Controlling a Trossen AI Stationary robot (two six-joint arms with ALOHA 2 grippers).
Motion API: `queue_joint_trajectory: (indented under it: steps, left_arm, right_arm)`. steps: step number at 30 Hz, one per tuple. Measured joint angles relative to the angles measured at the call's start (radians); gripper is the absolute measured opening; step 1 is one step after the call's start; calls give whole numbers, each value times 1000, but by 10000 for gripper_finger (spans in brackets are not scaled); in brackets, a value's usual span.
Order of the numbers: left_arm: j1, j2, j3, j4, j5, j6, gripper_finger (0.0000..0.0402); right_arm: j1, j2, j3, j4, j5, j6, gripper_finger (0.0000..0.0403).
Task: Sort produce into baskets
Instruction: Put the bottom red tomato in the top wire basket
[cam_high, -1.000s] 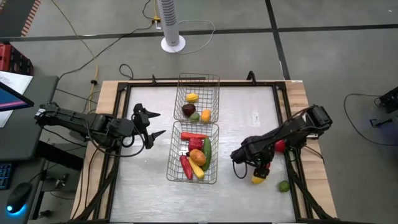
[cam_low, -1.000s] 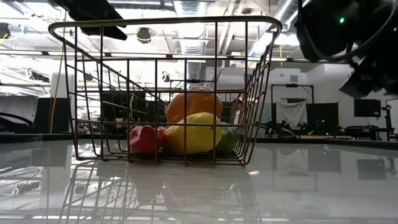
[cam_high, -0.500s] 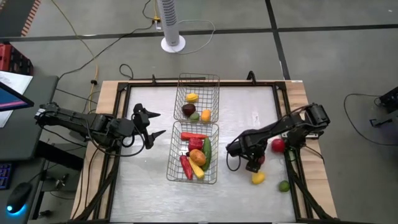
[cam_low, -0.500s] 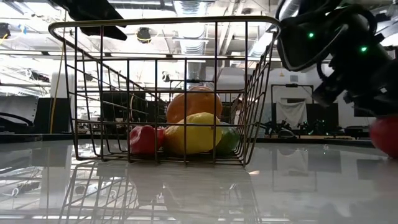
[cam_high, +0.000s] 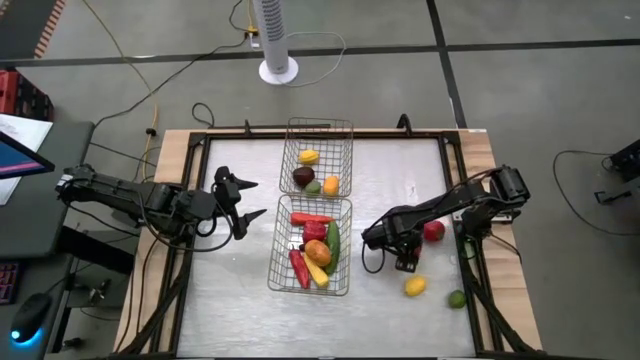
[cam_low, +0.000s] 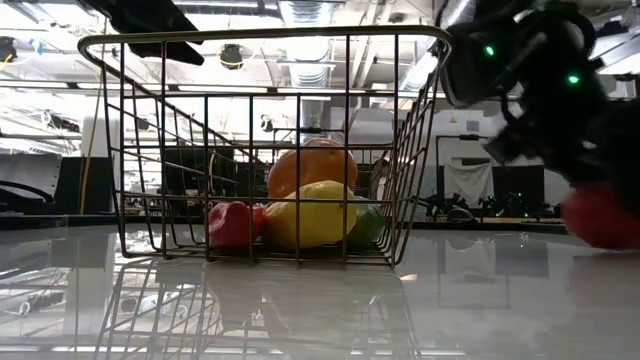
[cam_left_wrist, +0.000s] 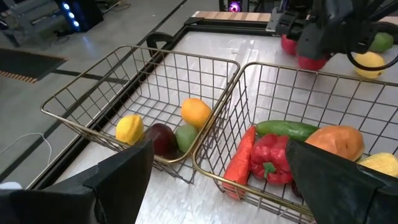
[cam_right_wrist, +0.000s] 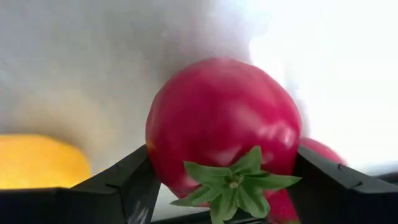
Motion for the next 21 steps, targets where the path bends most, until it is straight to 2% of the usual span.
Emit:
queue_joint_trajectory:
  steps: [5, 8, 11, 13, 16, 21]
  left_arm:
    - [0, 0, 0, 0, -3, 0, 352]
    - [0, 0, 0, 0, -7, 0, 352]
    - [0, 0, 0, 0, -7, 0, 352]
    - [0, 0, 0, 0, -7, 0, 352]
    - [0, 0, 0, 0, -7, 0, 352]
    - [0, 0, 0, 0, -7, 0, 352]
  right_arm:
    - [-52, -50, 117, -46, 210, -36, 315]
    - [-105, -80, 188, -28, 405, -34, 316]
    - [-147, -112, 244, 53, 619, -23, 320]
    - [-168, -130, 258, 157, 700, -61, 321]
    - [-197, -143, 259, 399, 694, -209, 321]
    - [-253, -109, 260, 764, 491, -470, 328]
